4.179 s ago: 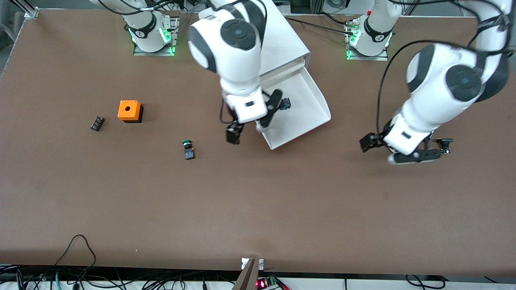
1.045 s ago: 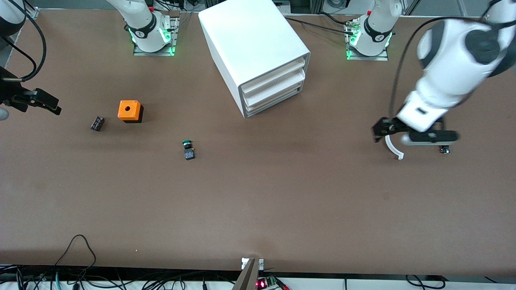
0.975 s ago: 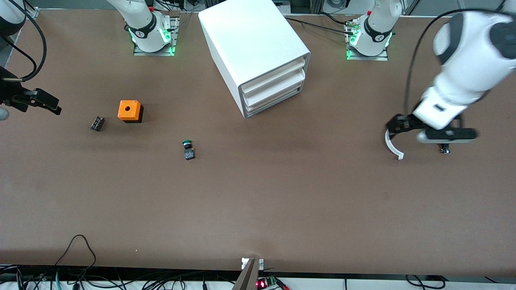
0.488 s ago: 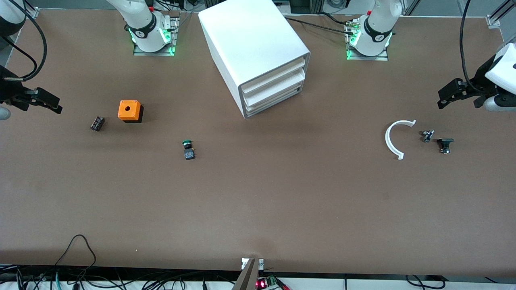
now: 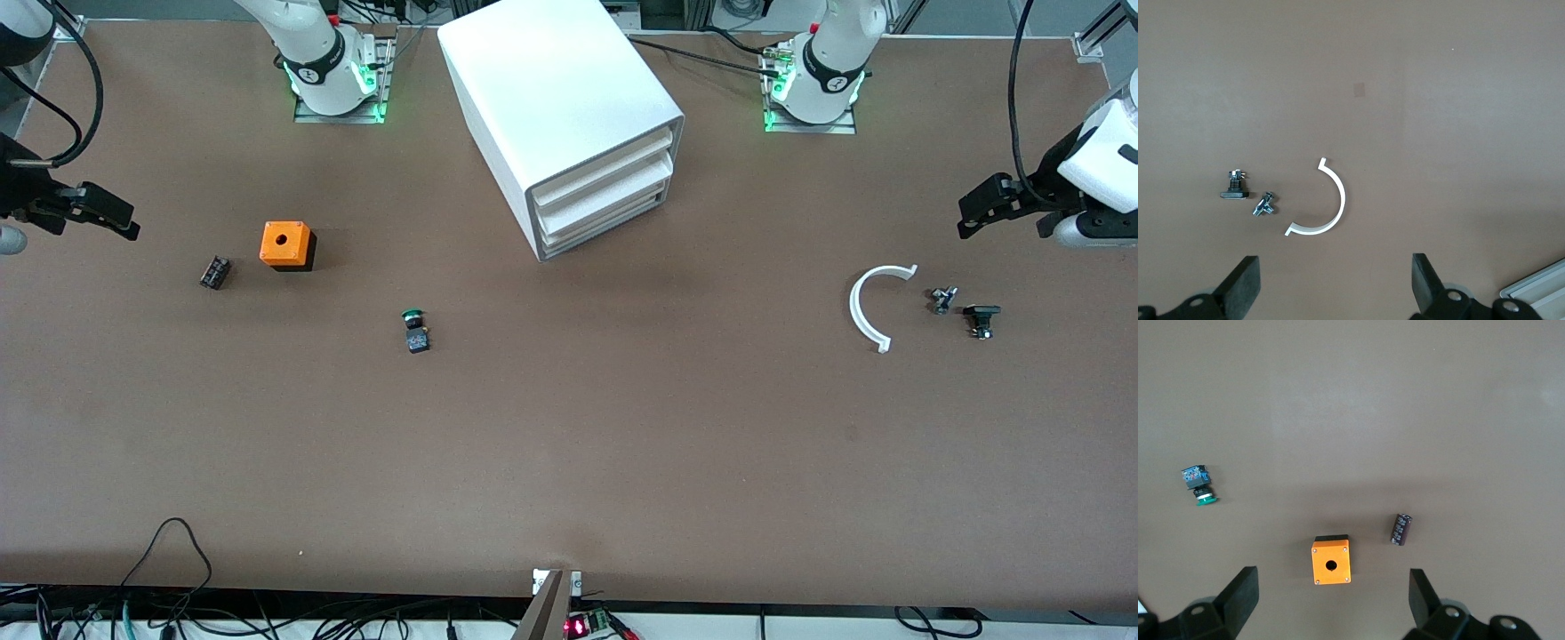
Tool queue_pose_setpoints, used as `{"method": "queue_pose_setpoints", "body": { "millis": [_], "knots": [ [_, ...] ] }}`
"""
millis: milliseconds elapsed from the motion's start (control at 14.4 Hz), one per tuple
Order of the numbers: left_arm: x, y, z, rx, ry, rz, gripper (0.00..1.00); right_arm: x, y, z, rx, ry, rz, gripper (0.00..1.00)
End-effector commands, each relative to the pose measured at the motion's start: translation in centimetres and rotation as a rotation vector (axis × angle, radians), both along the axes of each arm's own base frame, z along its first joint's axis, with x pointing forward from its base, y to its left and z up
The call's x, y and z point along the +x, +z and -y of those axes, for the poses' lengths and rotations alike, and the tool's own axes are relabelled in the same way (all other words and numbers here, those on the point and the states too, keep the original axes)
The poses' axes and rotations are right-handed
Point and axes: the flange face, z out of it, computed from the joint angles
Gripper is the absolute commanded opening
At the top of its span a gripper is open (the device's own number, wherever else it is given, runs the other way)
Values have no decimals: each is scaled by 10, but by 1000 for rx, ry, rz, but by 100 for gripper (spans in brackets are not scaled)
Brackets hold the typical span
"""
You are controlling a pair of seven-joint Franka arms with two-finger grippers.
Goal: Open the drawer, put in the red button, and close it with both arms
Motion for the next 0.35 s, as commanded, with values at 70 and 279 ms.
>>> {"method": "queue_pose_setpoints", "body": {
  "millis": [70,279],
  "knots": [
    [2,7,2,-13,-17,0,100,-4,9,1,16,6,7,100],
    [5,9,3,-16,-11,5,100,-2,8,1,16,-2,12,100]
  ]
}}
